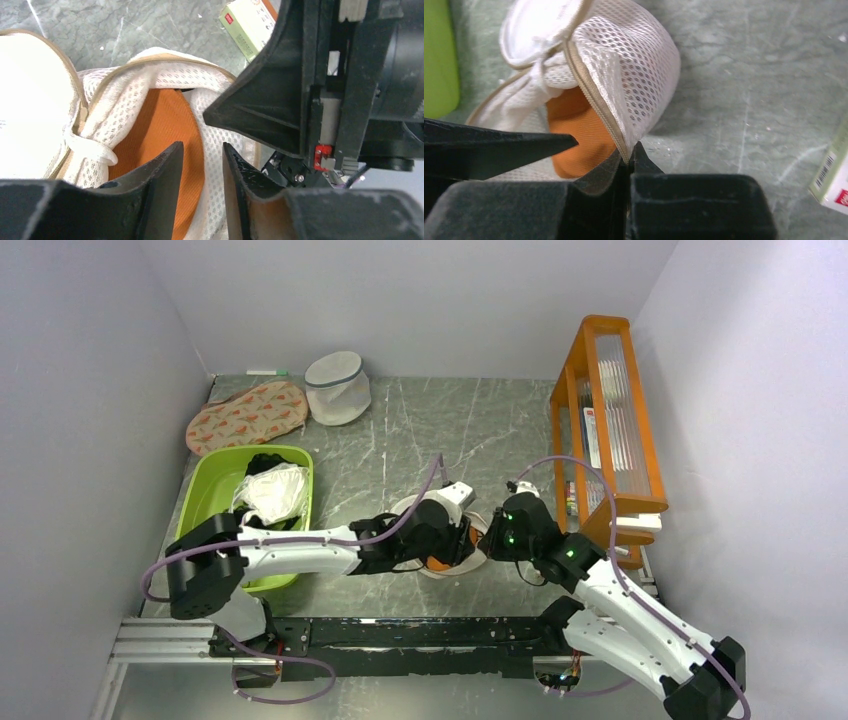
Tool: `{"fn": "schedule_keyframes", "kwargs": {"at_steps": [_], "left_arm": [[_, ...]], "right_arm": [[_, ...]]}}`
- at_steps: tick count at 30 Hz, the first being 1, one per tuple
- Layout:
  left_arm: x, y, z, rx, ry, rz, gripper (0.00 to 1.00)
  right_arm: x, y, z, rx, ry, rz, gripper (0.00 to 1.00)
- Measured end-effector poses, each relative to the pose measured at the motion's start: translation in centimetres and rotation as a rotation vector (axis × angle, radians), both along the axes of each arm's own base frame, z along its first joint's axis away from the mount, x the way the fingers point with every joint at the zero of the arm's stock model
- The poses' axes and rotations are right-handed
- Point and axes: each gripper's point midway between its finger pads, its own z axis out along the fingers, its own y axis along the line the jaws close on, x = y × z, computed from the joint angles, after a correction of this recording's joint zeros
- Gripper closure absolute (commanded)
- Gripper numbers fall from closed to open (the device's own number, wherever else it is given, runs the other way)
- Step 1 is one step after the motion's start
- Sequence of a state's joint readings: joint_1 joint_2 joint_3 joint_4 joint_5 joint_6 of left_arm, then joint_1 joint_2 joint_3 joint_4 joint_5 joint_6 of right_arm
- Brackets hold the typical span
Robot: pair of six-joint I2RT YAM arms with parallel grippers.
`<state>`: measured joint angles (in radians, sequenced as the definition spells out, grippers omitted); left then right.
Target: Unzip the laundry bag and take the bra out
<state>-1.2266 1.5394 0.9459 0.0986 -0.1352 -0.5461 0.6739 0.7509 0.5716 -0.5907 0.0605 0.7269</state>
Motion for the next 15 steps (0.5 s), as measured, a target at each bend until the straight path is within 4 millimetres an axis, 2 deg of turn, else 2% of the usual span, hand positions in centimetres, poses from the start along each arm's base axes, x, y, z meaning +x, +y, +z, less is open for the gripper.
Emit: {"fn": "schedule_keyframes", "kwargs": {"at_steps": [3,7,15], "left_arm": [[0.6,-0.4,-0.6,0.013,0.005,0.027,0.50],[1.1,-0.8,-0.9,0.024,0.002,0.044,0.61],[2.1,-1.9,-2.0,0.064,-0.021,0.059,0.55]], "right_arm": [[-0.2,-0.8,-0.7,-0.039,0.033,-0.034,1.00],[-0.4,-1.0,-0.8,-0.045,0.039,-0.039,1.00],[-0.4,-0.8,-0.5,-0.032,0.031,-0.029,1.00]]}}
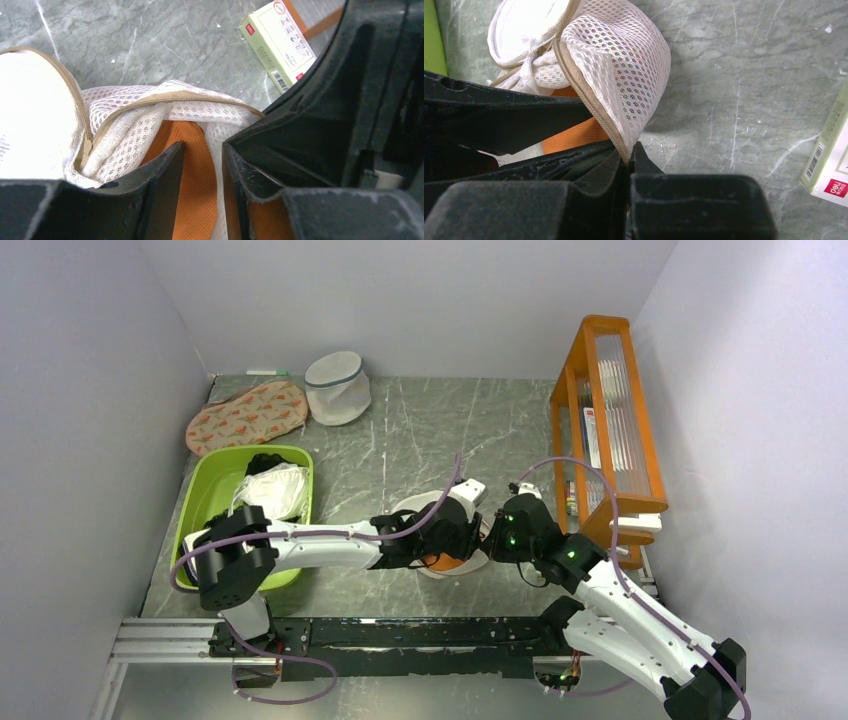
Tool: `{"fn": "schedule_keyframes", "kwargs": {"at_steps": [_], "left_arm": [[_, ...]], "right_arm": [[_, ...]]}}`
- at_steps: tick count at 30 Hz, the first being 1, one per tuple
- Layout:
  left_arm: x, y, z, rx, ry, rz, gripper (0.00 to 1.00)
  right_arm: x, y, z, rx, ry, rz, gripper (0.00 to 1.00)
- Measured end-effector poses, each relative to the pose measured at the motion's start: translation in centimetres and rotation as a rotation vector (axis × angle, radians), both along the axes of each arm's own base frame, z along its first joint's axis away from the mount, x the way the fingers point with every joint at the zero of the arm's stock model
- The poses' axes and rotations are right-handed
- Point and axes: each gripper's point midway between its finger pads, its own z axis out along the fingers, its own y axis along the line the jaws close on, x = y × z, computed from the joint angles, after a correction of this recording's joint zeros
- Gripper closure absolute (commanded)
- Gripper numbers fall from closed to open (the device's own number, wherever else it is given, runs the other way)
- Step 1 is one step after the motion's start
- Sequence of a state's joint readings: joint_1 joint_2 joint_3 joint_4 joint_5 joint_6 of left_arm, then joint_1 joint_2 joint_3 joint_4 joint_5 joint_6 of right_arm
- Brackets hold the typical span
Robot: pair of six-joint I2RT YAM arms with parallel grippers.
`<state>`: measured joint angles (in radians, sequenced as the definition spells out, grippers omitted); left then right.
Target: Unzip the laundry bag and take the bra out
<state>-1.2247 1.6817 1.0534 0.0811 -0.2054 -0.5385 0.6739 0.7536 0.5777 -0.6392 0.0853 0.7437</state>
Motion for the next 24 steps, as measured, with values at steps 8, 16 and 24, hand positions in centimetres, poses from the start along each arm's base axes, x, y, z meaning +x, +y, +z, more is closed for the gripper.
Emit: {"fn": "schedule_keyframes", "kwargs": {"at_steps": [8,16,24], "left_arm": [[1.0,0.0,-1.1,0.082,-0.050,0.012,0.48],[1.5,-0.3,-2.0,0.178,-0.114,0.015,0.41],[1.2,-0.3,-2.2,0.202,-0.120,0.010,0.82]], "right_arm": [[0.0,0.0,0.1,0.002,-0.007,0.005,1.00],[-0.1,0.0,0.2,0.001,-0.008,0.012,1.00],[0.1,0.2,0.4,0.013,-0.016,0.015,1.00]]}}
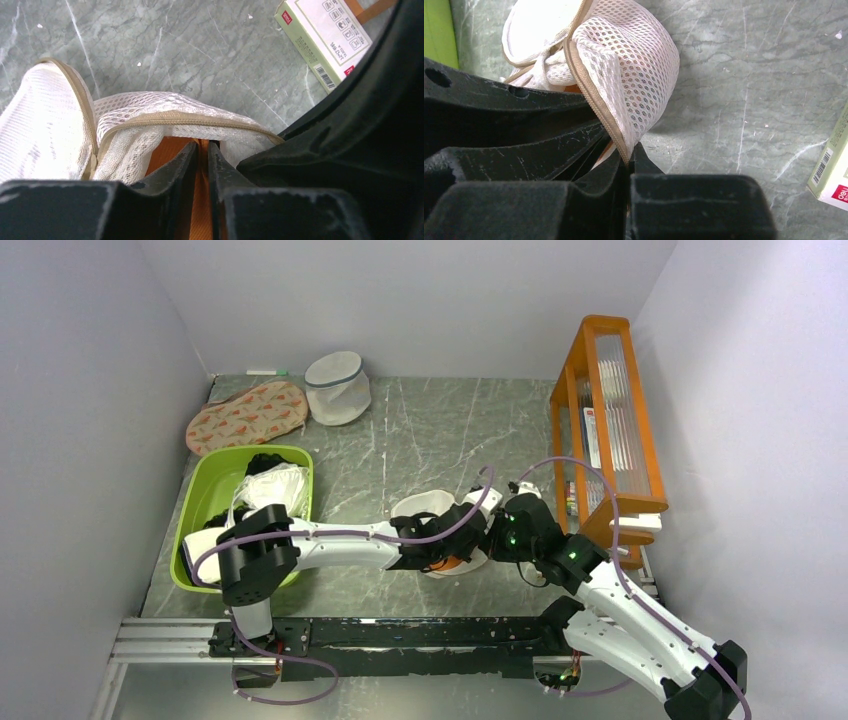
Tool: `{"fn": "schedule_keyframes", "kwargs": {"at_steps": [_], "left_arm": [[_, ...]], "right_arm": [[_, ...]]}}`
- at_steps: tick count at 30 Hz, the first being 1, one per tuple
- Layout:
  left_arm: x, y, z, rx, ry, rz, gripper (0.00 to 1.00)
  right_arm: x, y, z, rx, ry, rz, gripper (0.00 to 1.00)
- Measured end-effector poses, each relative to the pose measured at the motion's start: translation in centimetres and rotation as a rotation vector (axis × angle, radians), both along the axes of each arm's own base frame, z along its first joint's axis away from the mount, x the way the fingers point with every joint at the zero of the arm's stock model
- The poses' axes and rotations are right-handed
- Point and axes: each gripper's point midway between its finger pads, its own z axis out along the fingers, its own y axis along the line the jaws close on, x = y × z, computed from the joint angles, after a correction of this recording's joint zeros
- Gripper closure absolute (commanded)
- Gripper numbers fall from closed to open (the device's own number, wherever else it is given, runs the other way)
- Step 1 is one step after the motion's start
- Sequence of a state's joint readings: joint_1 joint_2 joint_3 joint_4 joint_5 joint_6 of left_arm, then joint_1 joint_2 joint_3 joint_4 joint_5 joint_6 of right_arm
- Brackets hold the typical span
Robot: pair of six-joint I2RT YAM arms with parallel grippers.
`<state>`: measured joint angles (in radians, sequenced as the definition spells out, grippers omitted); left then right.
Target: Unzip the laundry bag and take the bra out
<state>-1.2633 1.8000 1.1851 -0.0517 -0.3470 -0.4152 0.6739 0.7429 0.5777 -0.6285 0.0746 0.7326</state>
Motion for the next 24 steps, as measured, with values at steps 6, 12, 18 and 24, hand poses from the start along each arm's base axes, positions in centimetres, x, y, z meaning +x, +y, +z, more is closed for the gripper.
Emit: {"fn": "schedule_keyframes", "kwargs": {"at_steps": [6,12,18,24], "left_arm": [[-0.3,0.1,0.9,-0.012,-0.003,-0.019,0.93],[-1.4,2.1,4.7,-0.095,-0.017,-0.041,0.93],[-2.9,3.8,10.2,-0.234,-0.051,-0.102,0.93],[-4.7,4.6,16.9,-0.398,-0.126,-0.220,0.93]], "right_arm": [[0.2,0.0,0.1,-0.001,-0.007,-0.006,1.00],[0.7,0.2,0.4,0.010,-0.029,-0.013,1.00],[1.0,0.4,0.2,0.006,-0.024,-0.012,1.00],[1.2,0.6,0.2,0.009,-0.028,-0.012,1.00]]}}
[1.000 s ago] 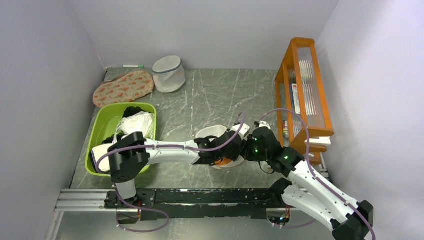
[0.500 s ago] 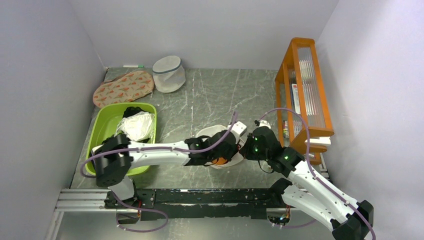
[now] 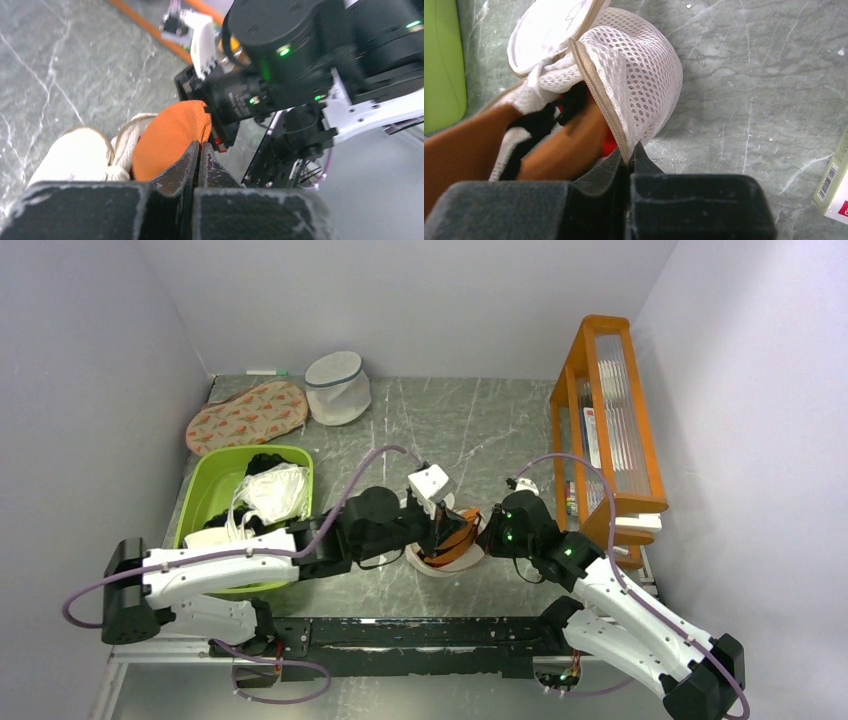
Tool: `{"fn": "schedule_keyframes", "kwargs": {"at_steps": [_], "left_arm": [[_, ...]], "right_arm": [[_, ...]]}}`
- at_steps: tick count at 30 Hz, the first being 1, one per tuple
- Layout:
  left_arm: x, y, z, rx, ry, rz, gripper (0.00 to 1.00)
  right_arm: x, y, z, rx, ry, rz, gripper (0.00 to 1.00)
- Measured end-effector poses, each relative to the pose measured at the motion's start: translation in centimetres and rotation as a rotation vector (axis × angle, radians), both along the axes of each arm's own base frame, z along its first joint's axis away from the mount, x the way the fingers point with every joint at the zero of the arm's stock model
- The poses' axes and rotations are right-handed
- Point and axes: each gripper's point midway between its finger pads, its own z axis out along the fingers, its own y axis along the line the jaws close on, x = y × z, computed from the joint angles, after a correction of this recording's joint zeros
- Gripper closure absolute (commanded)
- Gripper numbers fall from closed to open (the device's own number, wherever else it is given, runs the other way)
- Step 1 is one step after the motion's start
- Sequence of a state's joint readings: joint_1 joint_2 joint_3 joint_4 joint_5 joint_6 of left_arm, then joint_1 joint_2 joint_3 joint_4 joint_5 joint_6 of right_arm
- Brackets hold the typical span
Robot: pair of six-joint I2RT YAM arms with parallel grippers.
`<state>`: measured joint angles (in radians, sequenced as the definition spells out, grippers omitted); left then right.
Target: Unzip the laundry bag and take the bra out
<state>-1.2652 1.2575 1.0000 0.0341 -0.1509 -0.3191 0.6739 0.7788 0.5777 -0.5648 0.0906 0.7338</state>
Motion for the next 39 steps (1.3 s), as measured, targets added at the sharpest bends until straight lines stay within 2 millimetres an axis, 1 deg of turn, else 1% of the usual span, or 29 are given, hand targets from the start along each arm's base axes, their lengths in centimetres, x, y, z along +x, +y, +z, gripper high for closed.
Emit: {"fn": "schedule_keyframes", "kwargs": {"at_steps": [3,7,14,17,20,23,25,27,29,30,33,36,39], "left_arm": [[-0.2,0.6,2.9,-0.068,-0.037,-0.007,0.93],[0.4,1.1,6.2,-0.129,-0.074,0.027,0.93],[0.6,1.9,11.2,-0.217,-0.146,0.043,0.93],[0.6,2.3,14.4,-0.263,-0.194,0.044,0.93],[0.6,3.0,18.2,-0.319,-0.248,0.047,0.93],[0.4,4.2,22.1,-0.377,-0.309,0.053,0.93],[0.2,5.1,24.3,-0.407,-0.351,0.058,0.93],[0.1,6.0,25.7,-0.420,-0.399,0.064,0.93],[0.1,7.2,26.4,-0.416,-0.458,0.078,0.93],[0.5,7.9,26.3,-0.404,-0.480,0.108,0.93],[2.6,9.4,25.1,-0.341,-0.508,0.241,0.93],[5.5,10.9,23.2,-0.244,-0.496,0.425,0.93],[8.6,13.1,20.4,-0.115,-0.462,0.616,0.93]], "right_arm": [[0.0,0.1,0.0,0.007,-0.003,-0.001,1.00],[-0.1,0.2,-0.2,0.018,-0.001,0.004,1.00],[-0.3,0.1,-0.5,0.020,-0.001,0.005,1.00],[-0.3,0.1,-0.3,0.027,-0.010,0.004,1.00],[-0.3,0.1,-0.2,0.028,-0.011,0.005,1.00],[-0.3,0.0,-0.3,0.026,-0.010,0.004,1.00],[-0.3,0.0,-0.3,0.026,-0.011,0.004,1.00],[-0.3,0.0,-0.2,0.027,-0.013,0.003,1.00],[-0.3,0.0,-0.1,0.032,-0.018,0.003,1.00],[-0.3,0.0,0.0,0.034,-0.021,0.004,1.00],[-0.3,0.0,0.3,0.042,-0.031,0.003,1.00],[-0.3,0.0,0.3,0.040,-0.033,0.001,1.00],[-0.3,-0.2,0.3,0.037,-0.034,-0.002,1.00]]}}
